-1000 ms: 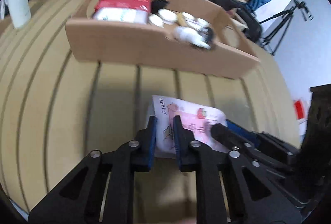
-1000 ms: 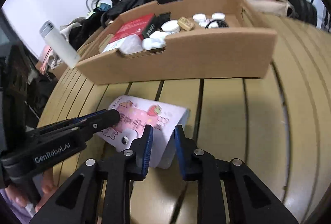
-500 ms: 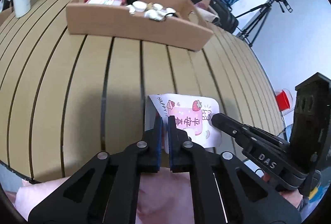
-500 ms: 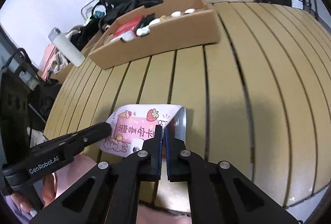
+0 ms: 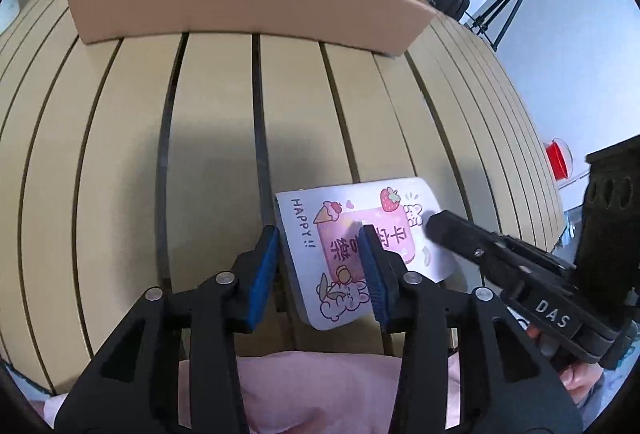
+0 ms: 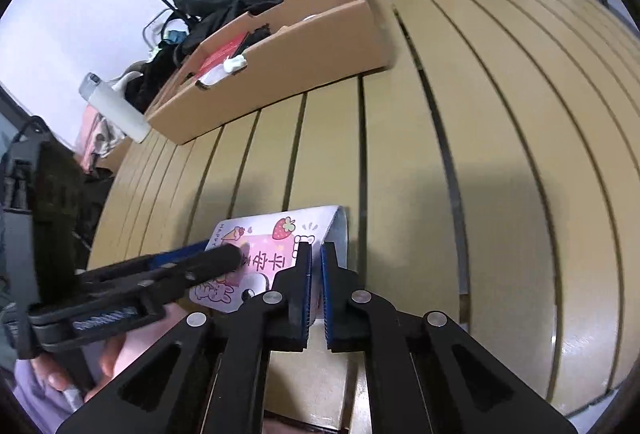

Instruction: Organize objects

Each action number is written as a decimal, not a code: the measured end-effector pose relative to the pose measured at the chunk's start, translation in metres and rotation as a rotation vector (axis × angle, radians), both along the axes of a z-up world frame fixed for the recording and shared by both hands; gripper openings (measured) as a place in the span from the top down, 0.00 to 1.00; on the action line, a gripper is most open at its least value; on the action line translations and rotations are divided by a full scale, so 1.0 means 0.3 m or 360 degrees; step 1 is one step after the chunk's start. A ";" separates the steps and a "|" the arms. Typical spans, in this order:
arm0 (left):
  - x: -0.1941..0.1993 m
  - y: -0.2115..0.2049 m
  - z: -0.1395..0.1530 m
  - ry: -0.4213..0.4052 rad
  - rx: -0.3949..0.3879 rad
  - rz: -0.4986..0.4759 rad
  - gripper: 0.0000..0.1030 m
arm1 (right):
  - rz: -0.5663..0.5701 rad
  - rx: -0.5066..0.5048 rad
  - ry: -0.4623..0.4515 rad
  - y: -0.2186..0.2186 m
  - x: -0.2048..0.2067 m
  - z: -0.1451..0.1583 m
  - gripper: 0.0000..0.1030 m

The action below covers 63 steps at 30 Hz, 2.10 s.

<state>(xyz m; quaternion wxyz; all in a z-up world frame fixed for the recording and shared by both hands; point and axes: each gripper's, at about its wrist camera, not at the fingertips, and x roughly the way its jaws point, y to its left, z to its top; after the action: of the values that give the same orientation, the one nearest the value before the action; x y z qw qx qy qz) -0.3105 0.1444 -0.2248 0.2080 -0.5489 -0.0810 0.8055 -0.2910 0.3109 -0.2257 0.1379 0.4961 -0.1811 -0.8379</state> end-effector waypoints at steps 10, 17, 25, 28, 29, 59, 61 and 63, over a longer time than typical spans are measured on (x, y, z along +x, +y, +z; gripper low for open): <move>-0.087 -0.001 0.359 0.0285 0.0148 -0.0048 0.94 | -0.0038 -0.0101 0.0250 0.039 -0.050 0.217 0.87; -0.514 0.063 0.503 0.0133 0.0196 0.0026 0.94 | 0.0039 0.0053 0.0349 0.037 -0.373 0.506 0.87; -0.775 0.091 0.143 -0.0170 -0.0043 0.0175 0.93 | 0.0103 0.0427 -0.0052 -0.066 -0.732 0.244 0.86; -0.763 0.069 0.087 -0.0162 -0.0027 0.0153 0.77 | 0.0143 0.0478 -0.0117 -0.097 -0.755 0.161 0.86; -0.756 0.061 0.091 -0.0129 -0.0014 0.0138 0.69 | 0.0160 0.0464 -0.0099 -0.104 -0.753 0.160 0.83; 0.030 -0.332 0.956 0.0523 -0.0364 0.0325 0.08 | 0.0169 0.0473 0.0243 -0.047 -0.098 0.918 0.20; 0.129 -0.344 0.951 0.0595 -0.0452 0.0373 0.08 | 0.0172 0.0452 0.0287 -0.051 0.003 0.920 0.20; 0.239 -0.364 0.944 0.0639 -0.0455 0.0355 0.08 | 0.0165 0.0434 0.0331 -0.051 0.117 0.915 0.20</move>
<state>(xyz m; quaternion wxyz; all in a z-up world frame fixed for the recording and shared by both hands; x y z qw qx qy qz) -0.2389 0.0351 0.0584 0.0504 -0.3896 0.0164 0.9195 -0.2559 0.2956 0.0487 0.1305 0.4295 -0.0249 -0.8932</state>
